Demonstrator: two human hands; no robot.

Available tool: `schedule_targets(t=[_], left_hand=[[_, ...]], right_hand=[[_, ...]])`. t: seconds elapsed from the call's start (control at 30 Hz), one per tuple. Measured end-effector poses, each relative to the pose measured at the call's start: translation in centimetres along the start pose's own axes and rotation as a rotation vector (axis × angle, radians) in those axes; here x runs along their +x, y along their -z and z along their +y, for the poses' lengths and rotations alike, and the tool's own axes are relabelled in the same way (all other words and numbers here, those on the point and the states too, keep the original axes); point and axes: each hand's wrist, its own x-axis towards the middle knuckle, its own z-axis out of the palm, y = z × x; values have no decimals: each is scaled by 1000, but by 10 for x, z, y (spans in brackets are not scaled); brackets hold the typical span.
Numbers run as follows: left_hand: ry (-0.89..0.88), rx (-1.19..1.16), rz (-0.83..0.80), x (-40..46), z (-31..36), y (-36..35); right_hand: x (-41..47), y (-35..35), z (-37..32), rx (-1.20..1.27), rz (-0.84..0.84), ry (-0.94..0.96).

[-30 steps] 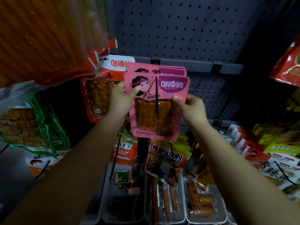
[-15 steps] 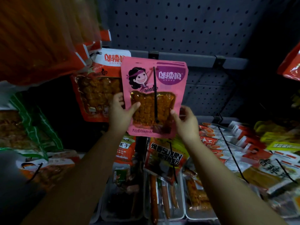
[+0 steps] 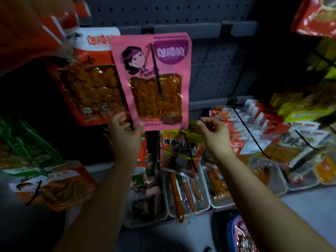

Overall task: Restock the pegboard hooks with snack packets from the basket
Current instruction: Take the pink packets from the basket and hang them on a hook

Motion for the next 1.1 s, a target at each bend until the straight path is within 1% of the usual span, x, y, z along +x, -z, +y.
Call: schedule_targets(t=[0.03,0.1,0.23,0.37,0.43,0.5,0.6,0.7,0.77,0.87,0.93,1.03,1.1], left_hand=[[1,-29,-37,-16,-2,-2],[14,-41,-173,-53,-2,-8],[31,6,-553,-140,-2,-40],[81,47,-914,-225,-16,-103],[126,90,-1035,-265,-35,-141],[185,124,-1113,-306,-64,-184],[255,219,-1179,-368,-127,-248],[362,342,-1216,-424,-208,-296],[432,421,-1201,-456,-267,-320],[550,498,-1112,-496,-355,-347],[655,564,-1086,-514,-404,-361],[857,529,-1184,-534,-469,-380],[936,563,-1112,-541,-503,-390]], right_hand=[[-14,14,10,12,7,12],[-44,45,33,29,1,-4],[-103,124,87,69,28,-160],[-150,209,151,27,127,-360],[-166,251,189,-7,162,-456],[-178,291,233,-39,170,-545],[-187,342,312,-111,146,-674],[-194,380,403,-193,91,-800],[-198,398,468,-250,16,-858],[-198,412,566,-342,-102,-935],[-195,413,622,-411,-185,-957],[-183,404,696,-471,-297,-947],[-170,398,738,-478,-297,-912]])
